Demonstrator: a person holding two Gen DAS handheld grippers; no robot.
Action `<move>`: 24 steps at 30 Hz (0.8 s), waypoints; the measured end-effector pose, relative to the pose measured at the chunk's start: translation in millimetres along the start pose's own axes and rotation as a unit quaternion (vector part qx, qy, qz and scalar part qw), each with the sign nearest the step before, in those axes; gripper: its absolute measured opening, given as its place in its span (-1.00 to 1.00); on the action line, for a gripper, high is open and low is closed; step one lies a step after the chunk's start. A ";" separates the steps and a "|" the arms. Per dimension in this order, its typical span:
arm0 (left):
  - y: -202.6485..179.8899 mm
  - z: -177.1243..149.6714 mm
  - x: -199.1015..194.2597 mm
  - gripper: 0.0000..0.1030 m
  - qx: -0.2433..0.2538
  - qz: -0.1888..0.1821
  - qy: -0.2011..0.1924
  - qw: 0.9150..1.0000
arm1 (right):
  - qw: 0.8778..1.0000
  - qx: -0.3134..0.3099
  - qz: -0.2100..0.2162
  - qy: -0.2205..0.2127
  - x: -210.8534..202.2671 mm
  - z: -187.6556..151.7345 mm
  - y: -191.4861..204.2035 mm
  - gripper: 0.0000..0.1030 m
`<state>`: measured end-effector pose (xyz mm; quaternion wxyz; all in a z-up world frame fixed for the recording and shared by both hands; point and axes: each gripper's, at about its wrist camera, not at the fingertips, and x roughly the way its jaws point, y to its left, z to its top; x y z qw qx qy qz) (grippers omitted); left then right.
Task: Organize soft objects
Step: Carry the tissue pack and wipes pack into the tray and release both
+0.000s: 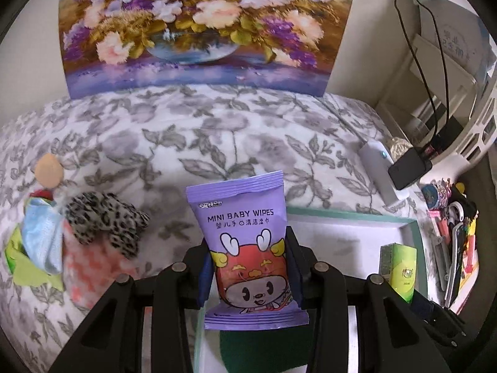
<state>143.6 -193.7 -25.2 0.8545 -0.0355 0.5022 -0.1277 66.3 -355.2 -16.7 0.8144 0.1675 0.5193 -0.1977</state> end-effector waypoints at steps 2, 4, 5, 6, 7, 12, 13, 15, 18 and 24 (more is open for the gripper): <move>-2.9 -2.5 4.5 -0.18 -0.002 -0.012 0.012 1.000 | 1.000 -0.001 -0.001 0.003 1.6 -0.4 -0.7 -0.03; -8.8 -4.7 5.7 -0.18 0.006 -0.015 0.014 1.000 | 1.000 0.000 -0.003 0.003 1.0 -0.5 -1.3 -0.03; -12.9 -5.7 5.9 -0.18 0.013 -0.014 0.014 1.000 | 1.000 -0.001 -0.003 0.001 0.1 -0.3 -2.0 -0.03; -16.4 -6.6 6.5 -0.18 0.020 -0.015 0.016 1.000 | 1.000 -0.001 -0.005 0.000 -1.0 0.0 -2.8 -0.03; -19.9 -7.5 7.3 -0.18 0.025 -0.017 0.018 0.999 | 1.000 0.000 -0.007 -0.002 -2.4 -0.1 -3.8 -0.03; -27.1 -10.7 9.0 -0.17 0.032 -0.023 0.027 0.999 | 1.000 0.009 -0.011 -0.006 -4.7 1.4 -11.5 -0.03; -27.8 -10.9 9.5 -0.16 0.031 -0.028 0.031 0.999 | 1.000 0.010 -0.012 -0.005 -4.2 1.4 -12.9 -0.03; -29.7 -11.6 9.9 -0.07 0.032 -0.030 0.041 0.998 | 1.000 0.010 -0.012 -0.003 -2.8 1.4 -14.4 -0.03; -29.4 -11.8 8.4 0.14 0.031 -0.019 0.049 0.998 | 1.000 0.013 -0.010 0.000 -2.7 0.8 -14.9 -0.02; -3.8 -13.6 5.1 0.29 -0.027 -0.010 0.071 0.997 | 1.000 0.023 -0.016 -0.008 -8.8 2.2 -19.0 0.35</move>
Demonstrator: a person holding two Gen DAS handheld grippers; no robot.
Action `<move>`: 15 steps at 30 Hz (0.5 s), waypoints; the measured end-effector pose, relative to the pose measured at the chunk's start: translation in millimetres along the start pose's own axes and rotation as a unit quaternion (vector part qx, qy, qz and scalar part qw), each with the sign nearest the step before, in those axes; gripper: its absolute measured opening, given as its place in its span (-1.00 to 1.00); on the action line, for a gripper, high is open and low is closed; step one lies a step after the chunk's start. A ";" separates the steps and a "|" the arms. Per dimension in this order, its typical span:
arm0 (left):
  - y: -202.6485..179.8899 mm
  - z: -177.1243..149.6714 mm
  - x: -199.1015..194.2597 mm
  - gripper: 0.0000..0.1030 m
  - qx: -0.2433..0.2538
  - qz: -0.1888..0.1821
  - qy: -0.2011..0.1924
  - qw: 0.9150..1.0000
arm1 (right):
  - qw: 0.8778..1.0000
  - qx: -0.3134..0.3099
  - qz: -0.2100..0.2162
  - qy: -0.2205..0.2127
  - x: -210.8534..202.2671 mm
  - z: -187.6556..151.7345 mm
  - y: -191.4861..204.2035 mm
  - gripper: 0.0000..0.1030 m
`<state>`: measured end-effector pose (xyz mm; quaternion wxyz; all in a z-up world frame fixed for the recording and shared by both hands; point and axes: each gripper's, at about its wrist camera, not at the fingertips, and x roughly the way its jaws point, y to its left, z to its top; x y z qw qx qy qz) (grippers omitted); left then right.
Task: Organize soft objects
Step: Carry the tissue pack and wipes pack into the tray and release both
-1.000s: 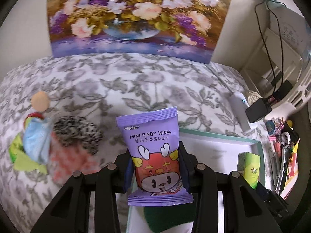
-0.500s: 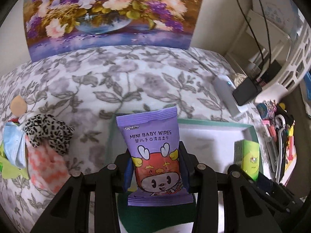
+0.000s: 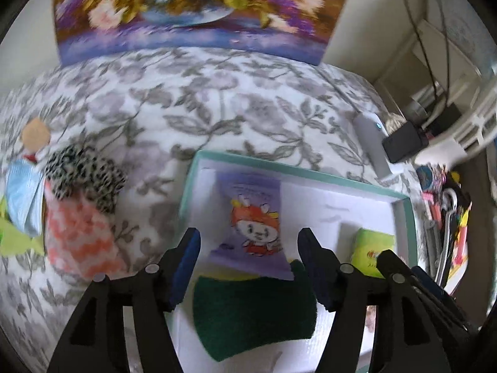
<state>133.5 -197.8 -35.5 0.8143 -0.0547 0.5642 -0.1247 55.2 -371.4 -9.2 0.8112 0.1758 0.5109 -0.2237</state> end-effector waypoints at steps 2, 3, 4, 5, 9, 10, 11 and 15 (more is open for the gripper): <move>6.5 -1.2 -3.3 0.45 -0.011 0.007 -0.001 1.000 | 1.000 0.001 0.006 -0.002 -2.4 0.3 -0.4 0.35; 9.5 -1.6 -4.7 0.68 -0.017 0.010 -0.001 1.000 | 1.000 -0.001 0.007 -0.003 -3.2 0.4 0.1 0.36; 14.8 -2.7 -7.9 0.74 -0.027 0.011 -0.003 1.000 | 1.000 -0.003 0.008 -0.003 -3.5 0.2 0.7 0.39; 18.7 -2.9 -9.7 0.74 -0.035 0.011 -0.004 0.999 | 1.000 -0.005 0.008 -0.003 -3.4 -0.2 1.4 0.44; 30.7 -2.9 -16.7 0.74 -0.050 0.040 -0.003 0.998 | 1.000 -0.004 0.013 0.002 -1.3 -0.7 1.1 0.92; 33.7 -3.2 -17.5 0.74 -0.051 0.059 -0.001 0.997 | 1.000 -0.005 0.010 0.002 -0.4 -0.8 1.3 0.98; 36.5 -4.1 -18.1 0.74 -0.052 0.076 0.002 0.996 | 1.000 -0.009 0.003 0.003 0.4 -1.3 1.8 0.98; 48.5 -6.9 -19.8 0.74 -0.064 0.099 0.002 0.993 | 1.000 -0.018 -0.005 0.009 3.5 -2.5 1.9 1.00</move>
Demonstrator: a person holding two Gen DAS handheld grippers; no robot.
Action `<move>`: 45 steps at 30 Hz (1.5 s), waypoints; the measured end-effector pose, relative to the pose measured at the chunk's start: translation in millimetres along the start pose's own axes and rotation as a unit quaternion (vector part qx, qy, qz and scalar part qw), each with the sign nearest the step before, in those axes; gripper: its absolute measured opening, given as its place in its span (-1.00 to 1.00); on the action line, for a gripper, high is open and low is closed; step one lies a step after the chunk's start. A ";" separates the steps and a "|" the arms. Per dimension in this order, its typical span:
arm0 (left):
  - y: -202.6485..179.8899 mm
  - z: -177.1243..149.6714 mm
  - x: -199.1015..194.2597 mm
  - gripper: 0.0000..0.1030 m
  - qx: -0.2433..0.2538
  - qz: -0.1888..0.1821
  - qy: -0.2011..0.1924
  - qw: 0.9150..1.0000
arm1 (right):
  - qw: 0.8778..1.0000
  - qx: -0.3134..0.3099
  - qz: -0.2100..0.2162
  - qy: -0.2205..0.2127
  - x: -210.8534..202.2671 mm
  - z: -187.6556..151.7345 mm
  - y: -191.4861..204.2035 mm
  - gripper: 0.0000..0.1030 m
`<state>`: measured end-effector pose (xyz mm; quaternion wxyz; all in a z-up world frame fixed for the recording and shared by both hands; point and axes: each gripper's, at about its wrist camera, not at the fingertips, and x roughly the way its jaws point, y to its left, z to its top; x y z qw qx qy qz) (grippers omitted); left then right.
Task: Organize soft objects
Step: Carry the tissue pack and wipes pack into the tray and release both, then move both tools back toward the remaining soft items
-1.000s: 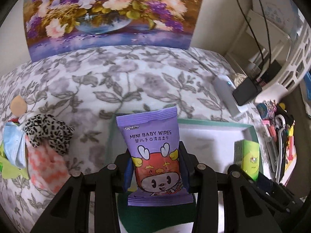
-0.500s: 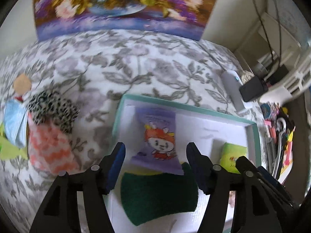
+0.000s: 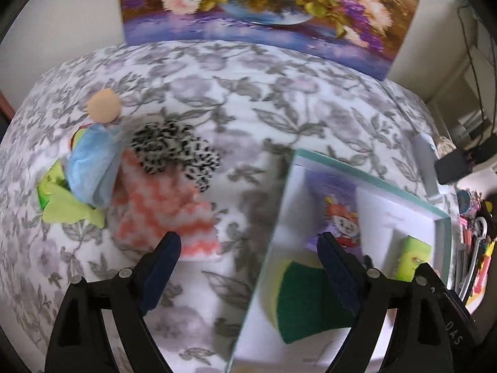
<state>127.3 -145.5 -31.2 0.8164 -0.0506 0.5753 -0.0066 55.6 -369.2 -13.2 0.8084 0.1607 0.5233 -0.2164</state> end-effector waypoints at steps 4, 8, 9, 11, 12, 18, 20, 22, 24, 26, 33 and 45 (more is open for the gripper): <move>10.6 -1.0 -0.8 0.80 -0.014 0.017 -0.006 1.000 | 1.000 -0.001 -0.003 0.001 1.5 -1.7 0.4 1.00; 21.2 -0.8 -7.3 1.00 -0.019 0.029 -0.013 0.999 | 1.000 -0.004 -0.006 -0.004 0.5 -2.0 2.7 1.00; 24.7 -1.2 -10.6 1.00 -0.022 0.030 -0.017 0.999 | 1.000 -0.007 -0.004 -0.004 -0.2 -2.2 4.7 1.00; 31.1 -2.1 -15.3 1.00 -0.027 0.030 -0.020 0.999 | 1.000 -0.012 0.001 -0.006 -2.1 -2.8 9.3 1.00; 36.1 -2.5 -18.4 1.00 -0.032 0.029 -0.021 0.999 | 1.000 -0.015 0.003 -0.008 -3.5 -3.2 12.2 1.00; 67.5 -0.9 -39.0 1.00 -0.057 0.039 -0.041 0.997 | 0.998 -0.047 0.014 -0.028 -20.4 -10.4 38.5 1.00; 83.1 0.7 -48.9 1.00 -0.068 0.051 -0.054 0.995 | 0.998 -0.057 0.021 -0.035 -27.0 -14.1 48.6 1.00; 99.3 1.4 -57.8 1.00 -0.076 0.066 -0.065 0.993 | 0.996 -0.069 0.033 -0.040 -32.5 -18.5 60.6 1.00; 113.5 0.8 -63.1 1.00 -0.083 0.073 -0.070 0.992 | 0.994 -0.084 0.056 -0.038 -36.6 -23.7 75.0 1.00; 132.5 0.1 -67.2 1.00 -0.094 0.078 -0.069 0.990 | 0.993 -0.092 0.070 -0.035 -39.3 -28.8 86.7 1.00; 188.9 -5.8 -73.6 1.00 -0.139 0.076 -0.065 0.985 | 0.986 -0.140 0.080 -0.030 -42.4 -48.3 127.2 1.00; 244.7 -14.9 -73.4 1.00 -0.178 0.087 -0.056 0.979 | 0.978 -0.182 0.096 -0.015 -41.4 -72.7 172.4 1.00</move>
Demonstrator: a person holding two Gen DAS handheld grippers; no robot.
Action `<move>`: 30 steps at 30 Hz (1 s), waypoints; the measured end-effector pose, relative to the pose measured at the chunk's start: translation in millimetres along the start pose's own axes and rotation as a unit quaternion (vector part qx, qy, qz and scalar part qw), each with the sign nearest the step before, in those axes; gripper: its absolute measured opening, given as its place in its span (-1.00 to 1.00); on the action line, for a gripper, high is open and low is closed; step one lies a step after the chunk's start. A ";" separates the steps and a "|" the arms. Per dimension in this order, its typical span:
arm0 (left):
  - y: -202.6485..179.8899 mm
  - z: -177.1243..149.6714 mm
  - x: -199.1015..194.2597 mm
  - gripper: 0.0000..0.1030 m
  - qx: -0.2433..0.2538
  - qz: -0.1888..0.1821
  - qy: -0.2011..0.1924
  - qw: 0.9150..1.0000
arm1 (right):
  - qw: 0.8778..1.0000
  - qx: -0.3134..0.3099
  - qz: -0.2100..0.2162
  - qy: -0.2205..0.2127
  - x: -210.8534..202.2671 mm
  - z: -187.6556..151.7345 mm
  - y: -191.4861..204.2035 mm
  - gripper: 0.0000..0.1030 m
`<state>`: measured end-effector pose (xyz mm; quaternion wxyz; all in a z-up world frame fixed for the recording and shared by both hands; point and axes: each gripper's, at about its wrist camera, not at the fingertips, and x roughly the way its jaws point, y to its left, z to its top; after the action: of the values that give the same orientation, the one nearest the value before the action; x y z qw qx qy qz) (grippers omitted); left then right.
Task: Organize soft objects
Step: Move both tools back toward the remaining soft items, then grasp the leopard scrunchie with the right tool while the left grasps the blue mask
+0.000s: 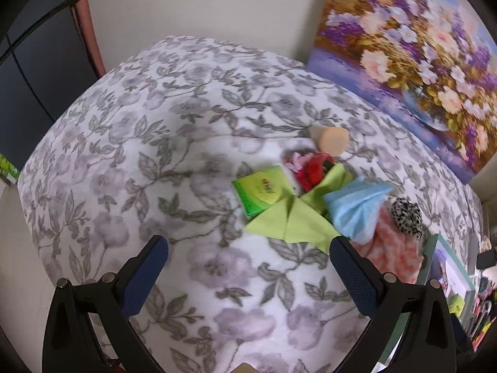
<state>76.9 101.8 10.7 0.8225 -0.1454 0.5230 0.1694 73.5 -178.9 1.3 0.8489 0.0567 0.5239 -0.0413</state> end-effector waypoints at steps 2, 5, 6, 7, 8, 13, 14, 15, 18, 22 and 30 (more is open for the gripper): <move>8.1 2.7 3.6 1.00 -0.013 -0.006 0.004 1.000 | 1.000 -0.008 0.006 0.004 3.0 -1.1 8.2 1.00; 13.5 5.8 10.1 1.00 -0.023 -0.015 0.010 1.000 | 1.000 -0.023 0.007 0.004 5.3 -1.9 19.3 1.00; 15.1 7.4 12.9 1.00 -0.028 -0.021 0.013 0.999 | 1.000 -0.027 0.008 0.003 5.7 -1.6 22.1 1.00; 16.0 8.5 14.6 1.00 -0.032 -0.026 0.013 0.999 | 0.999 -0.033 0.009 0.001 6.7 -0.8 25.4 1.00; 16.8 10.0 16.5 1.00 -0.035 -0.029 0.013 0.999 | 0.999 -0.036 0.008 0.001 7.8 -0.2 27.5 1.00; 15.9 20.2 29.9 1.00 -0.041 -0.037 0.008 0.998 | 0.999 -0.039 0.019 0.003 15.3 8.2 33.8 1.00; 15.4 21.8 31.8 1.00 -0.043 -0.040 0.007 0.998 | 0.999 -0.038 0.021 0.001 16.3 10.2 34.3 1.00; 14.1 23.5 33.5 1.00 -0.047 -0.047 0.006 0.998 | 0.999 -0.037 0.022 0.000 17.6 13.6 34.9 1.00; 7.4 29.1 35.3 1.00 -0.051 -0.062 -0.001 0.997 | 0.999 -0.029 0.033 -0.008 22.5 26.5 36.1 1.00; -7.0 35.0 40.9 1.00 -0.046 -0.076 -0.004 0.996 | 0.999 -0.014 0.042 -0.016 30.6 43.0 35.4 0.98; -40.1 35.0 56.3 1.00 -0.028 -0.116 0.000 0.993 | 0.998 0.008 0.062 -0.025 52.3 65.9 28.9 0.78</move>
<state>144.8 87.4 -23.7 0.8324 -0.2280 0.4974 0.0877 159.0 -160.1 -14.6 0.8620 0.0953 0.4979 0.0059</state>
